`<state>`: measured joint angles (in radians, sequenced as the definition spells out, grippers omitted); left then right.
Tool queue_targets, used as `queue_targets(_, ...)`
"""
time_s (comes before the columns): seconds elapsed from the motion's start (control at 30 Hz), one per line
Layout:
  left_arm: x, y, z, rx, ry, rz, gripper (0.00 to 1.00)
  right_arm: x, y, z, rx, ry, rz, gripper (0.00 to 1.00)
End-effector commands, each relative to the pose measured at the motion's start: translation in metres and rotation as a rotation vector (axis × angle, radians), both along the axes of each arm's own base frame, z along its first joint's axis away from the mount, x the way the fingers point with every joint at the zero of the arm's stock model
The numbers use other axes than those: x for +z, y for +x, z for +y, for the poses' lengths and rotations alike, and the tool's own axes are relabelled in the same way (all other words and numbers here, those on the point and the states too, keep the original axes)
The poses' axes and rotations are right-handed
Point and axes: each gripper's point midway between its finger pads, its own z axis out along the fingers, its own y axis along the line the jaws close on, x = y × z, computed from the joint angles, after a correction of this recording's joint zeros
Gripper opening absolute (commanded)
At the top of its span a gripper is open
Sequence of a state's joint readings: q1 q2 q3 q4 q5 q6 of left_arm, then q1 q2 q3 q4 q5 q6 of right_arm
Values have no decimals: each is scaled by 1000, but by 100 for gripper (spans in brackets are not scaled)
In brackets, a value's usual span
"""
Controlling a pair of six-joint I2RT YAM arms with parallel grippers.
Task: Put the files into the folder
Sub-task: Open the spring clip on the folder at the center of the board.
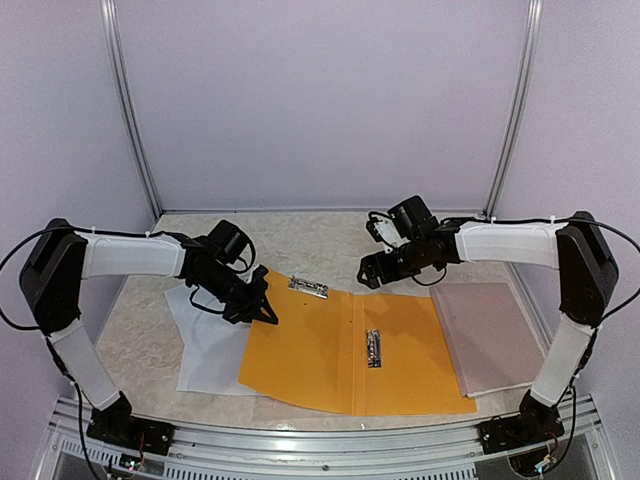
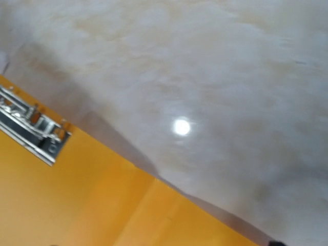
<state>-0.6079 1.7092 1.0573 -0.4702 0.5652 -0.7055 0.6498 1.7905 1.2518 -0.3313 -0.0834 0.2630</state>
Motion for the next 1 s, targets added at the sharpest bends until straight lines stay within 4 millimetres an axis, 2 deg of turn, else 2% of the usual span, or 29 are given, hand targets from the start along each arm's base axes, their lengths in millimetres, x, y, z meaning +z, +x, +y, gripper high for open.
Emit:
queue_targets(0.0,0,-5,-1,73,17,-33,3,-9,-7,35,112,23,11,85)
queue_targets(0.1,-10,-12,5,69,64,-31,14,-14,-10,55,189,53,22,82)
queue_targets(0.4,-41,-33,24,65,188,-2,32,-27,-7,114,345,102,24,67)
queue_targets(0.57,-45,-36,42,72,278,-24,43,-39,-2,123,434,66,-13,58)
queue_targets(0.67,-48,-35,49,65,324,-32,48,-49,-5,125,516,28,-31,56)
queue_targets(0.73,-51,-34,49,59,333,-25,52,-56,-11,126,583,16,-29,57)
queue_targets(0.87,-56,-35,47,47,339,-15,65,-67,-16,126,653,-5,-37,69)
queue_targets(0.97,-56,-33,47,43,344,-19,67,-75,-20,127,695,-5,-42,70)
